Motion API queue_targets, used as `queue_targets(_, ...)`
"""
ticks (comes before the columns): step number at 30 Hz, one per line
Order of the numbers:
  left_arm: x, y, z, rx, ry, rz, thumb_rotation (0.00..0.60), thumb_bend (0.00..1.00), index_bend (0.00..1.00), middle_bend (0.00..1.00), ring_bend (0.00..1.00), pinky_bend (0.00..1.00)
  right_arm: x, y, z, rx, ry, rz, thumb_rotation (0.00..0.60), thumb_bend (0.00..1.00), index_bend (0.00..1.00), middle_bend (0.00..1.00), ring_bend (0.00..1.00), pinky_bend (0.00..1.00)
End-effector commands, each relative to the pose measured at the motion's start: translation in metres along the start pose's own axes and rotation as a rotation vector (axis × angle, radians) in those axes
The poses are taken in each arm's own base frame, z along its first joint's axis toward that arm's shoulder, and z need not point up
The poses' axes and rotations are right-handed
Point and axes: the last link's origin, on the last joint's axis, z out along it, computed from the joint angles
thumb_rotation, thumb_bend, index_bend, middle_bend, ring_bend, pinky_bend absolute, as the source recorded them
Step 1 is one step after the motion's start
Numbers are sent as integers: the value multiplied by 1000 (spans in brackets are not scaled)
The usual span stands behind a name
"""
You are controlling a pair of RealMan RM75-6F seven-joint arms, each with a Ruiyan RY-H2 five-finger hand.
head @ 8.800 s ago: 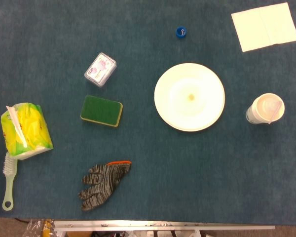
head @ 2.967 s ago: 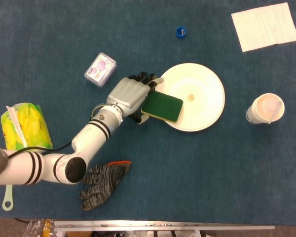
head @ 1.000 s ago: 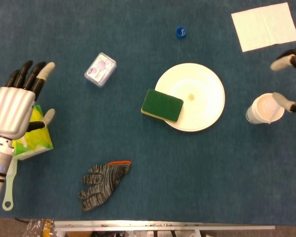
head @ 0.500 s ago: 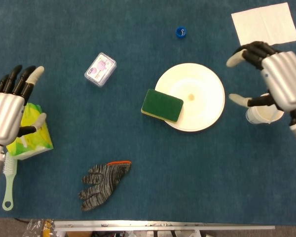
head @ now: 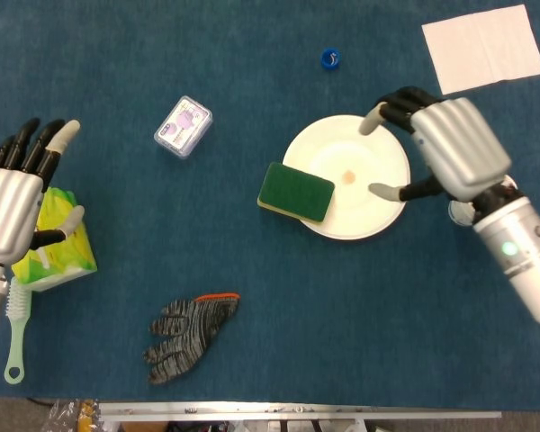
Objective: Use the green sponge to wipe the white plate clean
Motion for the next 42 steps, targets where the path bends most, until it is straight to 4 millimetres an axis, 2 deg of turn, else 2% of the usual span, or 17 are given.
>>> queue_targets(1,0,0,0,-1,-1,-3,529,280,40,72,0,126,-9,-10,10,4,-29,-2,552,15,409,361,254,473)
queue_targets(13,1,3,-1,-18,8,-18,532,280,40,70,0,125,-42,-33,39,-25,-127,1,551,0,407,340,222,474)
queue_targets(18,2,4,-2,-23,10,-25,536,280,40,69,0,114,-54,-44,50,-32,-155,-10,551,0,350,317,205,475)
queue_targets(25,3,8,-2,-38,16,-42,533,280,40,67,0,115,-81,-58,63,-42,-220,-74,557,0,261,261,172,475)
queue_targets(31,4,9,-4,-46,20,-46,535,280,40,65,0,114,-101,-62,73,-70,-246,-109,562,0,222,242,156,475)
queue_targets(42,4,8,-9,-45,18,-54,533,280,40,65,0,115,-121,-61,86,-97,-275,-164,569,0,222,240,156,475)
